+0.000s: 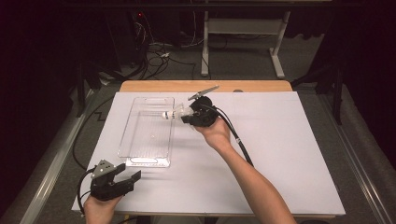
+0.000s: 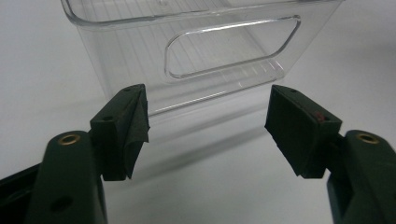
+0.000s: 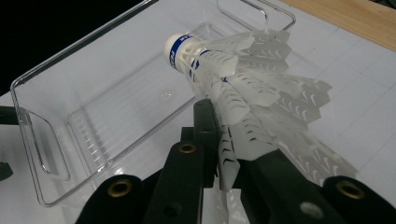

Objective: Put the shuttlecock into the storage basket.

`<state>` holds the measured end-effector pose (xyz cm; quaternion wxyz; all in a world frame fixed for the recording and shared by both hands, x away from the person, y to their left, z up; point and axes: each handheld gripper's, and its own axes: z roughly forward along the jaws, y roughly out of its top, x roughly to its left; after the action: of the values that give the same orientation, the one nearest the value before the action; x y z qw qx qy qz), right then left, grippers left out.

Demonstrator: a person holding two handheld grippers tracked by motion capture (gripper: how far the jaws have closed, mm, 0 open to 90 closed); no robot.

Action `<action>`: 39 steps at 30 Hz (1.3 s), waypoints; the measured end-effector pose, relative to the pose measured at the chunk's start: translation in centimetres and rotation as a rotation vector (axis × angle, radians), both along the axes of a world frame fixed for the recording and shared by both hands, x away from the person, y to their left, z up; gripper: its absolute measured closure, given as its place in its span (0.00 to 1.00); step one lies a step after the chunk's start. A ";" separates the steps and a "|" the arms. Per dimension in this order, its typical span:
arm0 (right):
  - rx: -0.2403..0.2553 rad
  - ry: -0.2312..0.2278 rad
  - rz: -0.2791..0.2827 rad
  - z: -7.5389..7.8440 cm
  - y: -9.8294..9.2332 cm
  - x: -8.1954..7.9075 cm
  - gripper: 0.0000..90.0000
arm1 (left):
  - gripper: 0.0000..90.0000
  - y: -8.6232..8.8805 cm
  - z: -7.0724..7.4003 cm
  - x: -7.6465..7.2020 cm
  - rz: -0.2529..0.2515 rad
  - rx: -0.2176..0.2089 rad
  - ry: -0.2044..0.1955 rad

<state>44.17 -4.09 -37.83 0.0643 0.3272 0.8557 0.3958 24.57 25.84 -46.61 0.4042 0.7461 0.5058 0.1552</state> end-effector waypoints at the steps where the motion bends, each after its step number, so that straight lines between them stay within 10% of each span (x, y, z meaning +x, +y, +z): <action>1: -0.003 -0.004 0.006 0.1 0.3 0.1 0.98 | 0.34 0.0 0.0 0.0 -0.001 0.005 -0.003; 39: -0.029 0.018 0.028 -0.1 4.3 1.6 0.98 | 0.35 0.1 0.0 0.1 -0.003 -0.001 0.004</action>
<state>45.74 0.26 -37.97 0.0559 0.3179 0.8663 0.3813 24.68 25.91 -46.66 0.4037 0.7468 0.5058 0.1529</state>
